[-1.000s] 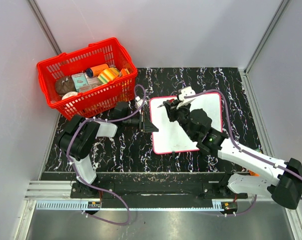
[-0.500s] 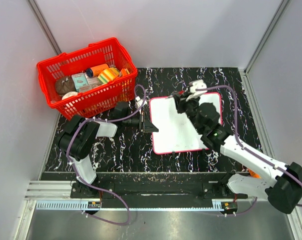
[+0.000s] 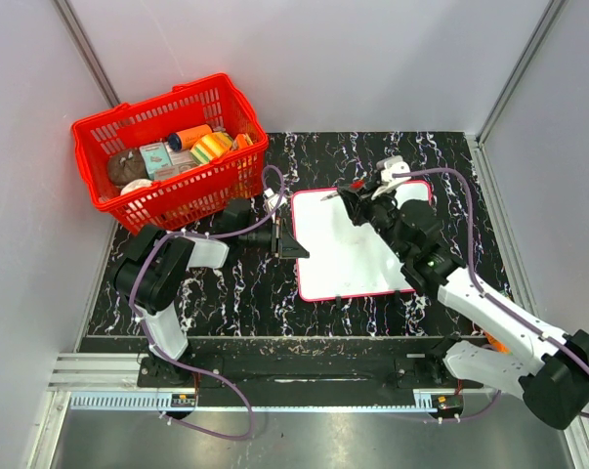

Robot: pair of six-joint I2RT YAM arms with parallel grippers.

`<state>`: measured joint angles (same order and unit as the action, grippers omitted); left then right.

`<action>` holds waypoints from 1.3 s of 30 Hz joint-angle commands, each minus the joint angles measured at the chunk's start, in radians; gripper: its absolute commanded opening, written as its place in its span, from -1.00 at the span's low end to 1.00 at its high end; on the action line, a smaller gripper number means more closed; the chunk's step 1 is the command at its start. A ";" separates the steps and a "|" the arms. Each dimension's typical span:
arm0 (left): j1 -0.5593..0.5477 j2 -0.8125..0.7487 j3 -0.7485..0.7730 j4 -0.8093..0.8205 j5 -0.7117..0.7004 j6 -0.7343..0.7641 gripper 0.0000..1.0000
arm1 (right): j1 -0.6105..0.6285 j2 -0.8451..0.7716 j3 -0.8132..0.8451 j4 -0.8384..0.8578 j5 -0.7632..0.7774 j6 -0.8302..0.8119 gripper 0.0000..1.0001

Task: Write a sentence on the whiteboard
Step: Write on the whiteboard with the whiteboard.

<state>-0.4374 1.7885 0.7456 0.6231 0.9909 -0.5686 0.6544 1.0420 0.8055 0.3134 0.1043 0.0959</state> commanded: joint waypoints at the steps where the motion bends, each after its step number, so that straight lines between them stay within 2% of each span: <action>1: -0.009 -0.003 0.011 -0.017 -0.021 0.067 -1.00 | 0.007 0.041 0.008 0.007 -0.020 0.024 -1.00; 19: -0.011 0.012 0.023 -0.022 -0.003 0.064 -1.00 | 0.007 0.130 0.018 0.096 0.097 0.071 -1.00; 39: -0.012 0.015 0.028 -0.033 0.006 0.069 -1.00 | 0.008 0.142 -0.038 0.101 0.117 0.085 -1.00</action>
<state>-0.4374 1.7885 0.7532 0.5995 0.9981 -0.5667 0.6552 1.2110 0.7910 0.3882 0.1947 0.1741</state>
